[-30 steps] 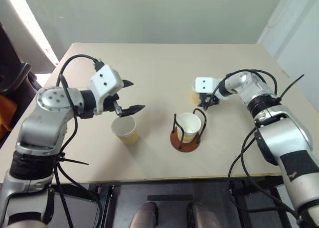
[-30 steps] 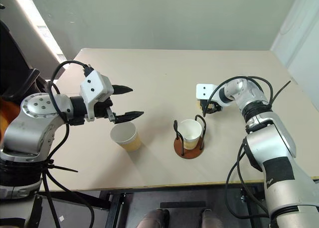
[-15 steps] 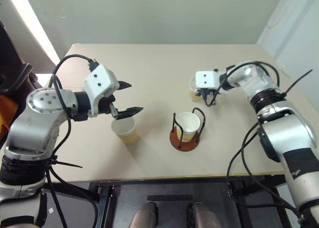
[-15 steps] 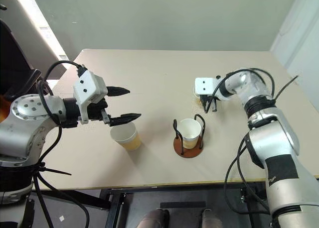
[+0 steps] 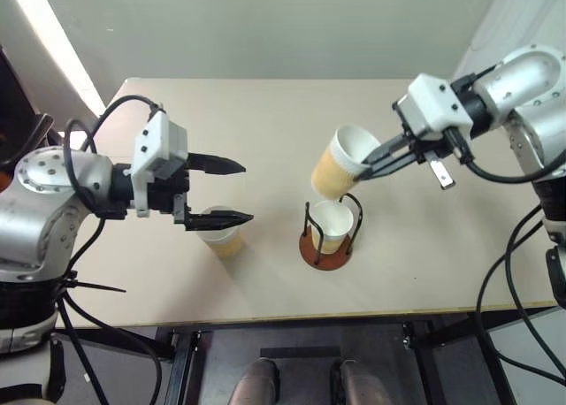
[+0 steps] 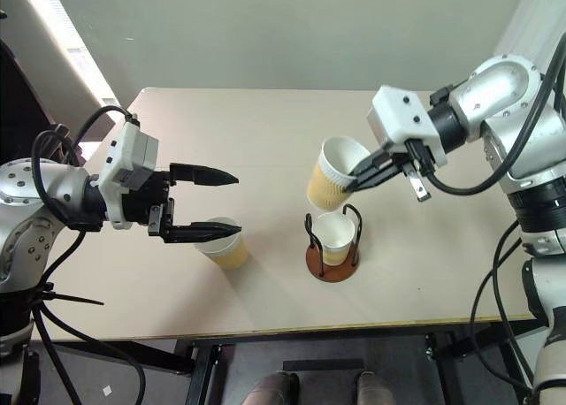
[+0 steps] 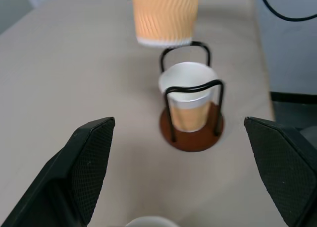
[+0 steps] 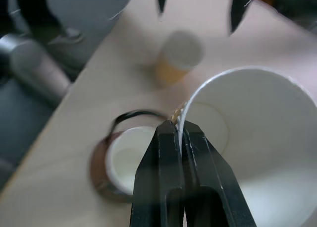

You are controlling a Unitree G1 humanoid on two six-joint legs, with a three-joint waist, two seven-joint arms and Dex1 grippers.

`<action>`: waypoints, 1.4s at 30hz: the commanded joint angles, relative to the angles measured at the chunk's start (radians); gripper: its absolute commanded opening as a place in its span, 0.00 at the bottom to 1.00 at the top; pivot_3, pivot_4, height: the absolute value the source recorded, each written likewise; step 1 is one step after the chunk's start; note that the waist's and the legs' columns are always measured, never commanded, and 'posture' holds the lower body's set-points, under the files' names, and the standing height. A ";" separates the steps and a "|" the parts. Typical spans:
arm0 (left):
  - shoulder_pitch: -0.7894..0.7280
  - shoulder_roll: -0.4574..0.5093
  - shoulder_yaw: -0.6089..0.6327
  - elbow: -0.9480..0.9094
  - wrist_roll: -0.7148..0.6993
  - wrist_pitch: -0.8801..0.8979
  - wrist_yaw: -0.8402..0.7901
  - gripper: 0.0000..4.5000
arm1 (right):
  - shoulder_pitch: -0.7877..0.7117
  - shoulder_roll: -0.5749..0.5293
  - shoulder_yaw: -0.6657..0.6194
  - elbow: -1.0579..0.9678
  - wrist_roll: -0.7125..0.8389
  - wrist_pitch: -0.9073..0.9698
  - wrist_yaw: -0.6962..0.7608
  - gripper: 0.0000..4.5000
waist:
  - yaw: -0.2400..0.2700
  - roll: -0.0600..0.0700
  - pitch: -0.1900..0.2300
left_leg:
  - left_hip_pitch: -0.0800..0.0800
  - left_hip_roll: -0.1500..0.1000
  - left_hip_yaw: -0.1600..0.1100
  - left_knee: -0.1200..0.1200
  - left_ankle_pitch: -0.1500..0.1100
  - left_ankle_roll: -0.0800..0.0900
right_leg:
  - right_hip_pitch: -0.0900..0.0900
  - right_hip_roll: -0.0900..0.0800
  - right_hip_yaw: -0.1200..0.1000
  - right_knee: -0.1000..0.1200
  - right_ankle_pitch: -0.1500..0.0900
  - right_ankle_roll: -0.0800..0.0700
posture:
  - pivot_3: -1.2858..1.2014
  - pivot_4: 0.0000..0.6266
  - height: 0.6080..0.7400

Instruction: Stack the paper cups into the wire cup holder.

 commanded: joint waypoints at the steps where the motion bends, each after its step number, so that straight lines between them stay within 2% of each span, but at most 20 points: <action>1: -0.025 0.023 0.019 0.007 -0.016 -0.025 -0.028 1.00 | -0.010 -0.011 0.016 -0.025 -0.010 -0.004 0.004 0.01 | -0.002 0.000 0.000 | 0.001 0.000 0.000 -0.001 -0.001 0.003 | 0.000 0.000 0.000 0.001 0.000 0.000 | 0.52 0.24 1.00; 6: -0.013 0.019 0.017 0.003 -0.009 -0.032 -0.026 1.00 | 0.003 0.002 0.048 -0.047 -0.048 -0.023 0.004 0.01 | -0.008 0.000 0.000 | 0.009 0.000 0.000 -0.010 0.008 0.004 | 0.003 0.000 0.001 0.002 0.002 -0.003 | 0.52 0.24 1.00; 15: 0.016 0.025 0.026 -0.015 0.000 -0.032 -0.007 1.00 | 0.020 0.052 0.079 -0.034 -0.158 -0.101 0.004 0.01 | -0.009 0.000 0.000 | 0.009 0.000 0.000 -0.013 0.008 0.005 | 0.003 0.000 0.000 0.002 0.002 -0.004 | 0.52 0.24 1.00; 18: 0.024 0.027 0.031 -0.021 0.002 -0.032 0.000 1.00 | 0.016 0.063 0.094 -0.016 -0.191 -0.127 0.004 0.14 | -0.009 0.000 0.000 | 0.009 0.000 0.000 -0.013 0.007 0.005 | 0.003 0.000 0.000 0.001 0.002 -0.004 | 0.52 0.24 1.00; 24: 0.042 0.039 0.042 -0.021 0.003 -0.039 0.001 1.00 | 0.004 0.048 0.120 -0.024 -0.157 -0.139 0.004 0.60 | -0.009 0.000 0.000 | 0.009 0.000 0.000 -0.013 0.006 0.005 | 0.003 0.000 0.000 0.001 0.002 -0.004 | 0.52 0.24 1.00; 27: -0.011 0.049 0.003 0.098 0.107 -0.123 0.027 1.00 | 0.001 0.054 0.079 -0.004 -0.142 -0.108 0.004 0.84 | -0.008 0.000 0.000 | 0.009 0.000 0.000 -0.013 0.007 0.005 | 0.003 0.000 0.000 0.001 0.002 -0.004 | 0.52 0.24 1.00; 29: -0.059 0.068 -0.046 0.199 0.189 -0.182 0.020 1.00 | 0.005 0.090 0.001 0.029 -0.140 -0.067 -0.039 0.99 | -0.008 0.000 0.000 | 0.009 0.000 0.000 -0.013 0.007 0.004 | 0.003 0.000 0.000 0.001 0.002 -0.004 | 0.52 0.24 1.00; 33: -0.167 0.084 -0.136 0.355 0.261 -0.271 -0.098 1.00 | 0.058 0.228 -0.174 0.041 -0.048 0.099 -0.257 0.99 | -0.008 0.000 0.000 | 0.010 0.000 0.000 -0.013 0.008 0.005 | 0.002 0.000 0.001 0.001 0.003 -0.006 | 0.52 0.24 1.00; 36: -0.243 0.062 -0.249 0.490 0.364 -0.337 -0.163 1.00 | 0.183 0.345 -0.217 -0.108 -0.013 0.230 -0.430 0.99 | -0.007 -0.003 -0.002 | 0.010 0.000 -0.001 -0.014 0.008 0.004 | 0.003 0.000 0.001 0.001 0.003 -0.006 | 0.52 0.24 1.00; 39: -0.303 0.038 -0.327 0.603 0.458 -0.390 -0.190 1.00 | 0.251 0.395 -0.246 -0.214 0.008 0.309 -0.504 0.99 | -0.004 -0.002 -0.001 | 0.008 0.000 -0.001 -0.014 0.007 0.004 | 0.001 0.000 0.000 0.000 0.003 -0.006 | 0.52 0.24 1.00; 42: -0.355 0.001 -0.398 0.705 0.550 -0.446 -0.207 1.00 | 0.291 0.410 -0.264 -0.288 0.026 0.368 -0.551 0.99 | -0.003 -0.002 -0.001 | -0.004 0.000 -0.001 -0.009 0.007 0.004 | -0.008 -0.001 -0.001 0.000 0.005 -0.002 | 0.52 0.24 1.00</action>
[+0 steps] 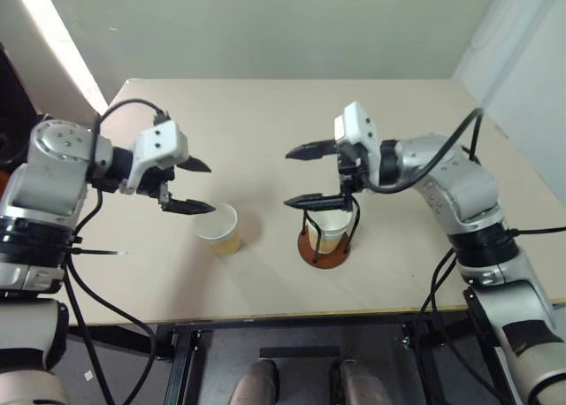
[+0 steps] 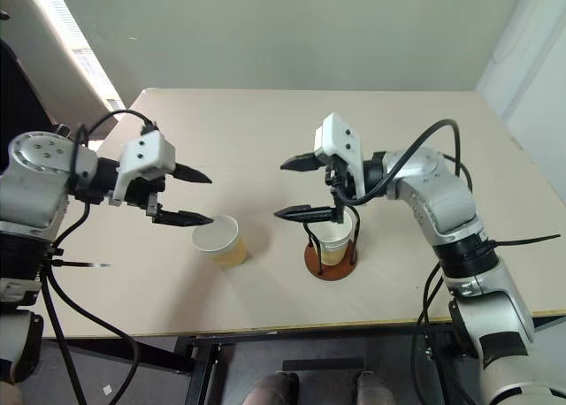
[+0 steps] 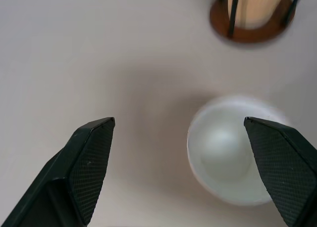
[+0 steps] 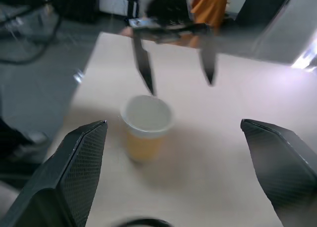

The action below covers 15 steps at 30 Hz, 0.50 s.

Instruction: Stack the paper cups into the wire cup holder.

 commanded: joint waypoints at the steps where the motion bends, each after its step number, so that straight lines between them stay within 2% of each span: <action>1: -0.072 -0.039 -0.049 0.095 0.089 -0.064 -0.024 1.00 | 0.006 0.005 -0.070 -0.118 0.041 0.057 -0.064 0.99 | 0.002 0.000 0.000 | -0.002 0.000 0.000 0.002 0.000 0.000 | 0.000 0.000 -0.001 0.000 0.002 0.003 | 0.52 0.24 1.00; 7: -0.127 -0.144 -0.120 0.212 0.186 -0.133 -0.037 1.00 | 0.059 -0.018 -0.086 -0.220 0.067 0.136 -0.100 0.99 | 0.005 0.000 0.000 | -0.003 -0.001 0.000 0.008 -0.002 0.004 | 0.002 -0.001 -0.001 -0.002 0.002 0.004 | 0.52 0.24 1.00; 11: -0.167 -0.188 -0.124 0.255 0.191 -0.175 -0.094 0.80 | 0.093 -0.061 -0.090 -0.280 0.075 0.179 -0.106 1.00 | 0.005 -0.001 0.000 | -0.003 -0.001 0.000 0.010 -0.002 0.004 | 0.003 -0.001 0.000 -0.003 0.003 0.006 | 0.52 0.24 1.00; 15: -0.182 -0.197 -0.121 0.276 0.187 -0.206 -0.149 0.46 | 0.114 -0.120 -0.096 -0.324 0.108 0.229 -0.074 1.00 | 0.005 -0.001 0.000 | -0.003 -0.001 0.000 0.011 -0.001 0.005 | 0.004 0.000 0.001 -0.002 0.005 0.009 | 0.52 0.24 1.00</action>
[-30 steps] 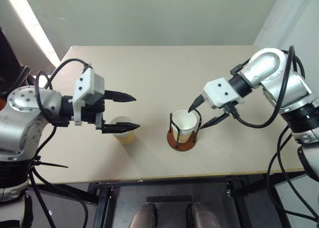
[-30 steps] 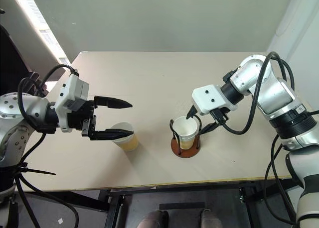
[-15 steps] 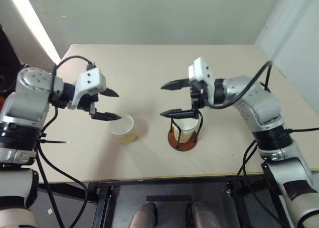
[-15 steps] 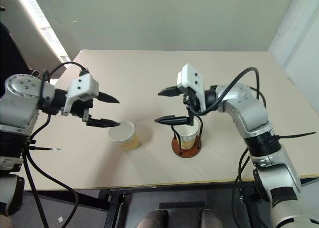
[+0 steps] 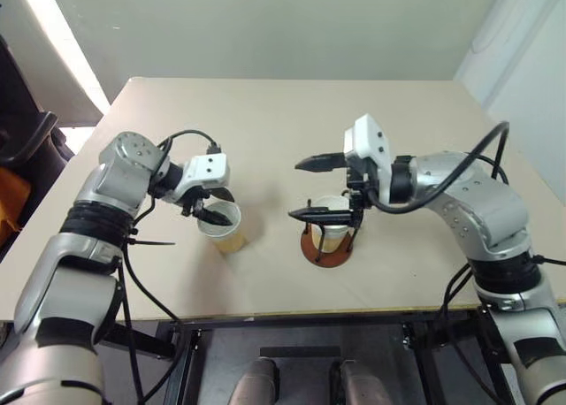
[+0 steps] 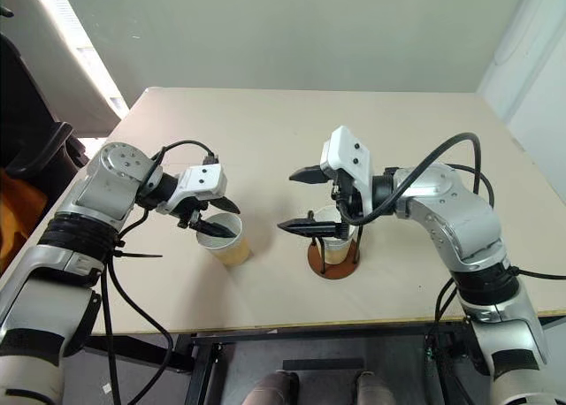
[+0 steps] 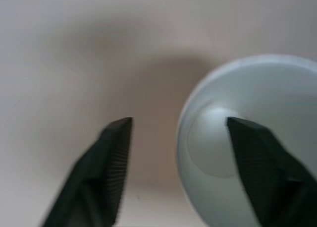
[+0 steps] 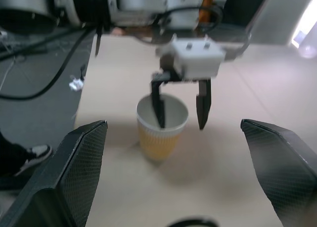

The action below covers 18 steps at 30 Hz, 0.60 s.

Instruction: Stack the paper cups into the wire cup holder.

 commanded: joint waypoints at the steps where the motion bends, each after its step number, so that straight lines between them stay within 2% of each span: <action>1: -0.025 0.012 0.015 -0.006 -0.009 -0.033 -0.056 0.39 | 0.016 -0.080 -0.033 -0.089 0.063 0.043 0.064 1.00 | 0.000 0.000 0.000 | 0.000 0.000 0.000 0.000 0.000 0.000 | 0.000 0.000 0.000 0.000 0.000 0.000 | 0.52 0.24 1.00; 6: -0.010 0.038 -0.020 -0.036 -0.047 -0.042 -0.060 0.01 | 0.040 -0.161 -0.051 -0.120 0.093 0.049 0.102 1.00 | 0.001 0.000 0.000 | 0.000 0.000 0.001 0.000 0.000 0.000 | 0.001 0.000 0.000 0.000 0.000 0.000 | 0.52 0.24 1.00; 9: -0.016 0.051 -0.039 -0.044 -0.075 -0.047 -0.060 0.01 | 0.043 -0.196 -0.068 -0.115 0.087 0.040 0.109 1.00 | 0.001 0.000 0.000 | 0.000 0.000 0.001 0.000 0.001 0.001 | 0.001 0.000 0.000 0.000 0.000 0.001 | 0.52 0.24 1.00; 13: -0.065 0.061 -0.062 -0.041 -0.147 -0.058 -0.060 0.01 | 0.081 -0.287 -0.166 -0.134 0.142 0.055 0.143 1.00 | 0.005 0.000 0.000 | 0.000 0.000 0.001 0.000 0.001 0.002 | 0.001 0.000 0.001 -0.001 0.000 0.002 | 0.52 0.24 1.00; 15: -0.122 0.065 -0.070 -0.050 -0.237 -0.048 -0.060 0.01 | 0.156 -0.371 -0.254 -0.161 0.179 0.062 0.184 1.00 | 0.015 -0.001 0.000 | -0.002 0.000 0.001 0.000 0.002 0.002 | 0.001 0.000 0.000 -0.001 0.000 0.003 | 0.52 0.24 1.00; 18: -0.241 0.070 -0.085 -0.091 -0.445 0.018 -0.060 0.01 | 0.297 -0.475 -0.419 -0.150 0.193 0.051 0.214 1.00 | 0.032 -0.003 0.001 | -0.006 -0.002 -0.002 0.001 0.002 0.003 | 0.001 0.000 0.000 -0.002 -0.001 0.004 | 0.52 0.24 1.00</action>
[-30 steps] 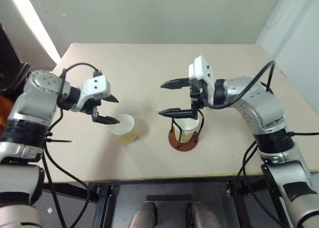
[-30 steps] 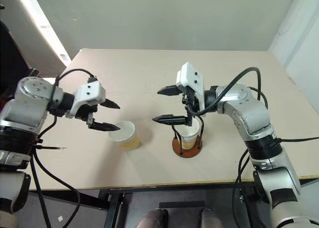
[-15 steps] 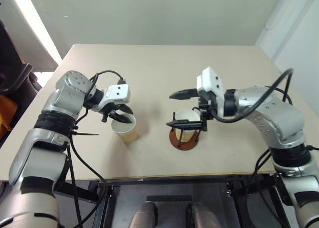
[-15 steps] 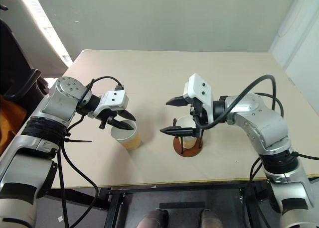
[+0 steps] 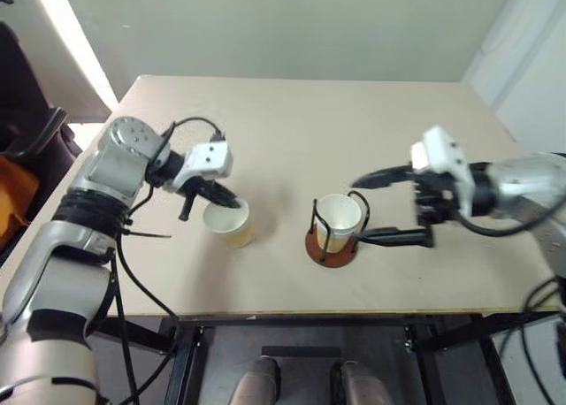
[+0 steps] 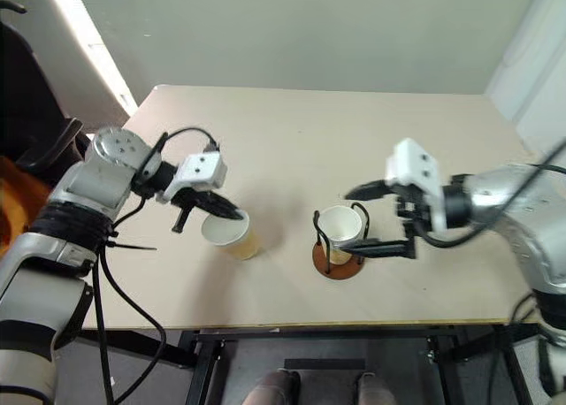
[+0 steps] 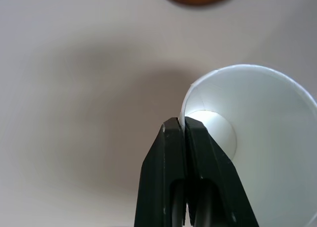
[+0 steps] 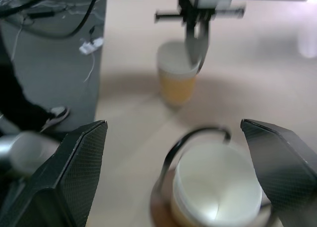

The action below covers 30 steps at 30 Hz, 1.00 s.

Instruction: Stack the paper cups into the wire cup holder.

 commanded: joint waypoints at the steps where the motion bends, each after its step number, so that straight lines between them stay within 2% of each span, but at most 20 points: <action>1: -0.165 0.022 0.002 -0.081 -0.278 0.081 -0.041 0.01 | 0.111 -0.080 -0.217 0.008 0.028 -0.010 0.027 1.00 | 0.005 0.000 0.000 | -0.001 0.000 0.000 0.001 0.000 0.000 | 0.000 -0.001 0.000 -0.001 0.000 0.000 | 0.52 0.24 1.00; 4: -0.287 -0.005 -0.067 -0.071 -0.446 0.124 -0.041 0.01 | 0.239 -0.101 -0.364 0.026 0.027 -0.011 0.019 1.00 | 0.005 0.000 0.000 | -0.001 -0.001 0.003 0.000 -0.002 0.000 | 0.002 -0.002 0.002 -0.006 0.002 0.007 | 0.52 0.24 1.00; 9: -0.434 -0.111 -0.246 0.054 -0.492 0.012 -0.041 0.01 | 0.369 -0.067 -0.508 -0.034 0.049 0.021 -0.077 1.00 | 0.004 0.003 0.000 | 0.005 -0.002 0.009 0.001 -0.006 0.006 | 0.010 -0.004 0.005 -0.014 0.004 0.023 | 0.52 0.24 1.00; 13: -0.492 -0.220 -0.347 0.150 -0.500 -0.065 -0.041 0.01 | 0.421 -0.054 -0.538 -0.105 0.091 0.042 -0.125 1.00 | -0.005 0.003 0.001 | 0.005 -0.002 0.011 0.008 -0.008 0.009 | 0.012 -0.004 0.007 -0.014 0.004 0.028 | 0.52 0.24 1.00; 18: -0.537 -0.335 -0.387 0.244 -0.510 -0.118 -0.041 0.01 | 0.432 -0.054 -0.559 -0.156 0.138 0.075 -0.198 1.00 | -0.004 0.003 0.001 | 0.000 -0.002 0.015 0.019 -0.012 0.011 | 0.012 -0.004 0.008 -0.014 0.003 0.035 | 0.52 0.24 1.00; 30: -0.538 -0.414 -0.479 0.299 -0.491 -0.211 -0.041 0.01 | 0.497 -0.076 -0.646 -0.233 0.230 0.131 -0.287 1.00 | 0.013 0.004 0.001 | -0.002 -0.005 0.025 0.032 -0.023 0.013 | 0.013 -0.004 0.023 -0.014 -0.003 0.051 | 0.52 0.24 1.00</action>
